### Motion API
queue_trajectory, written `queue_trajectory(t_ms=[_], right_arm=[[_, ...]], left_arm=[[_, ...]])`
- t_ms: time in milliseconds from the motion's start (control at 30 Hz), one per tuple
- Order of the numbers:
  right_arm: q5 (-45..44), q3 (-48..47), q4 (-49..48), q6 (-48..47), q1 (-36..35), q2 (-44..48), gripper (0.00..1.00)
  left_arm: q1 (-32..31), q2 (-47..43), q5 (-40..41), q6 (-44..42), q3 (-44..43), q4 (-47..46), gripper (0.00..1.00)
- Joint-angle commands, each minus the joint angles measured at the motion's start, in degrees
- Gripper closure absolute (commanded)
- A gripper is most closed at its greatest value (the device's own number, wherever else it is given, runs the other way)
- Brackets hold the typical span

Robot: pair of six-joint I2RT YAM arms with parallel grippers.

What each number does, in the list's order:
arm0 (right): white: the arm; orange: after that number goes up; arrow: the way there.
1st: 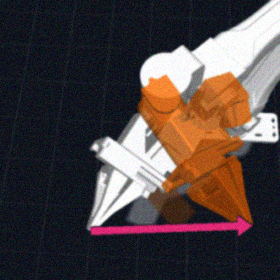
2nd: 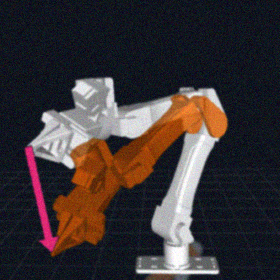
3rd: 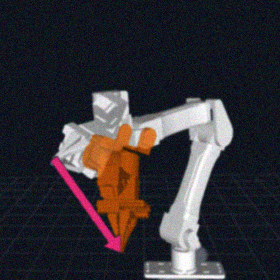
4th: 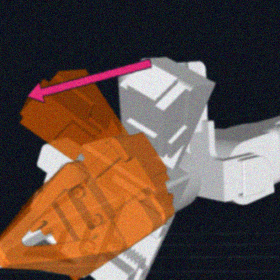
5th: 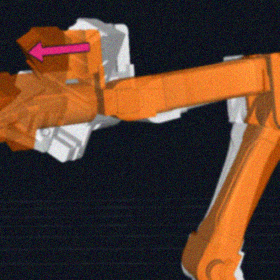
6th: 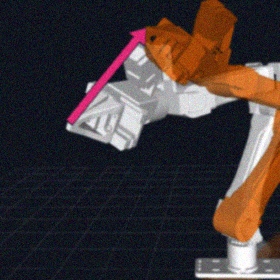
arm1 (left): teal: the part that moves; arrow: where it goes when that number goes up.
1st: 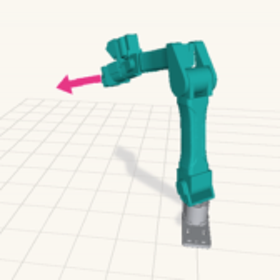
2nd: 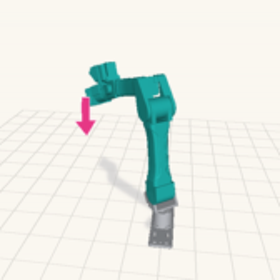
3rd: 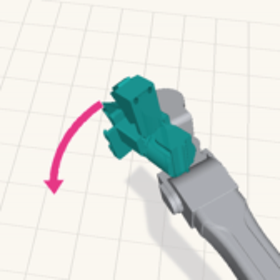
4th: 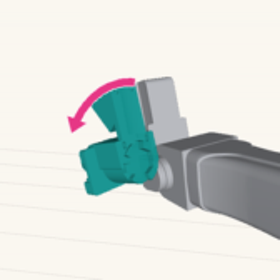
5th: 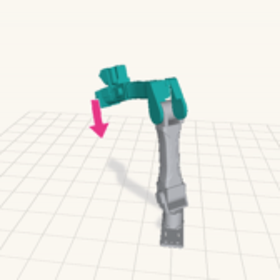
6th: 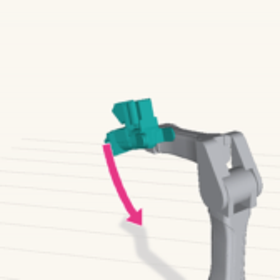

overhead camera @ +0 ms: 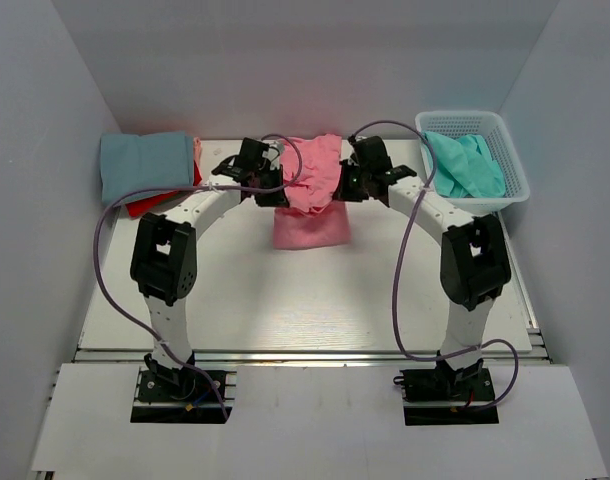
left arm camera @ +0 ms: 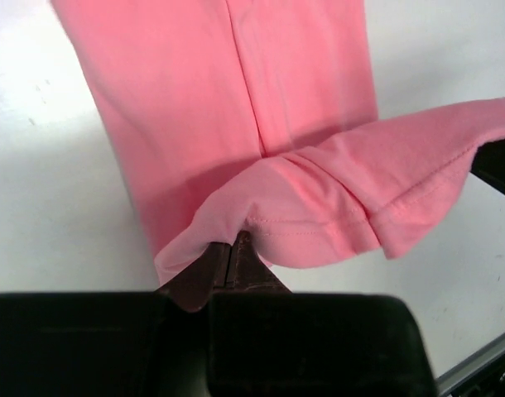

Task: Fold and stack the t-shirts
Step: Fold the folded rectangular tshirt in 1/3 of the way

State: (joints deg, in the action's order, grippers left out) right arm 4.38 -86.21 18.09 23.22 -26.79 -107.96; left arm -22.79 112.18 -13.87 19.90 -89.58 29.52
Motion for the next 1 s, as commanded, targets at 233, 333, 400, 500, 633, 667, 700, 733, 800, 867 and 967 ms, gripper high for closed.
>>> queue_trajectory(t_ms=[233,333,400,500,633,667,700,733,800,867,967], right_arm=[[2.03,-16.43,3.44,-3.10,3.23,-9.63,1.00],[2.65,-18.10,3.45,-2.48,4.11,-11.65,1.00],[3.26,-19.07,3.45,-2.31,4.55,-13.15,1.00],[5.28,-20.13,2.66,-2.30,5.08,-15.51,1.00],[8.27,-20.92,-0.32,-2.57,5.78,-17.81,1.00],[9.49,-20.84,-1.12,-3.26,5.95,-18.07,1.00],[9.77,-20.92,-1.47,-3.27,6.13,-19.12,1.00],[9.77,-20.92,-2.69,-3.01,6.31,-19.39,1.00],[9.50,-21.10,-3.23,-2.66,6.57,-20.70,1.00],[10.64,-21.97,-5.51,-3.10,6.92,-21.84,1.00],[12.83,-25.13,-7.27,-4.23,7.71,-24.39,0.65]], left_arm=[[3.80,5.32,-2.47,-2.41,-11.39,2.38,1.00],[4.41,7.87,-3.09,-2.94,-13.68,2.91,1.00],[4.42,9.62,-3.09,-2.94,-14.22,2.91,1.00],[4.94,11.12,-3.89,-2.94,-15.80,2.91,1.00],[5.47,12.27,-4.41,-2.32,-15.80,0.37,1.00],[5.47,12.79,-4.41,-2.32,-15.80,-0.16,1.00],[5.47,12.80,-4.41,-2.32,-15.80,-0.68,1.00],[5.47,13.50,-4.41,-2.32,-15.80,-1.30,1.00],[6.00,14.37,-4.41,-1.62,-16.32,-1.83,0.98],[6.61,15.00,-3.71,-1.01,-16.33,-3.14,0.87],[7.92,16.40,-0.55,-0.48,-19.39,-3.77,0.38]])
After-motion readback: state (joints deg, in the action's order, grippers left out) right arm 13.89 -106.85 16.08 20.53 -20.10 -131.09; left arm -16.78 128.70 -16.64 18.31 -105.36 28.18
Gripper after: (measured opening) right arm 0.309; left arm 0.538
